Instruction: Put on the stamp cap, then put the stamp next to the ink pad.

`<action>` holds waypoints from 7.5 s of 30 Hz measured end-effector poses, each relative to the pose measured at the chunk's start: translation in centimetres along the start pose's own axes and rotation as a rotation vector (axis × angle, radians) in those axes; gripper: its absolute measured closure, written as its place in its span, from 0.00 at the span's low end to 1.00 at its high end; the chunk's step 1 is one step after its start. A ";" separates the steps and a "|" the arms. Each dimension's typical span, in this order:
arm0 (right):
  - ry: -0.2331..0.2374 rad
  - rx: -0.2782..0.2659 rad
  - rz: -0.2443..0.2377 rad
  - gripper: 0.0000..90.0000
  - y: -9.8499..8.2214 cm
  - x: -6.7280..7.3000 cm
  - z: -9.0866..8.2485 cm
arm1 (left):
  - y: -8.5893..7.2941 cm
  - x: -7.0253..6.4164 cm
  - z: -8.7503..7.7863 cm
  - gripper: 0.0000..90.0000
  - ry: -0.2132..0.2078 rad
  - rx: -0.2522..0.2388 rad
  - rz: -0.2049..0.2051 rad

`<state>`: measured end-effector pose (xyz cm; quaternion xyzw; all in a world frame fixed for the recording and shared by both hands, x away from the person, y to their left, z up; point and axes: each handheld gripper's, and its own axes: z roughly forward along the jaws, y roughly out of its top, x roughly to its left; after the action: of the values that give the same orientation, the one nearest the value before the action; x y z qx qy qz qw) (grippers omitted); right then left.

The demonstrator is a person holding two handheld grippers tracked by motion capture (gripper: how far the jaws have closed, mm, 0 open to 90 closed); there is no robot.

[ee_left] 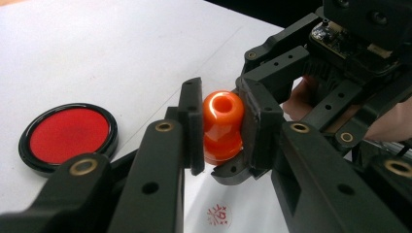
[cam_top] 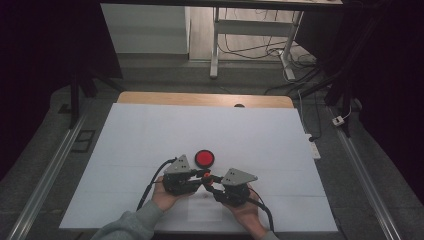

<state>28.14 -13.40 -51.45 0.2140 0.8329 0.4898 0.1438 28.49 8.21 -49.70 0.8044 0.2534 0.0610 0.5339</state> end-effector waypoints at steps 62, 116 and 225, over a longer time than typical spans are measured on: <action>-0.158 0.028 0.046 0.52 -2.7 -4.4 -6.6 | 0.2 1.5 -1.7 0.81 0.026 -0.031 -0.039; -0.250 -0.001 0.111 0.50 -5.6 -8.0 -12.2 | 0.5 4.8 -4.2 0.81 0.160 -0.050 -0.105; -0.221 0.061 0.099 0.51 -6.9 -9.7 -12.1 | -7.5 2.5 -12.1 0.38 0.360 0.110 -0.124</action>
<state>29.65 -30.32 -51.38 0.3118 0.8150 0.4440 0.2037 23.61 21.63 -51.72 0.7914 0.3965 0.1568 0.4380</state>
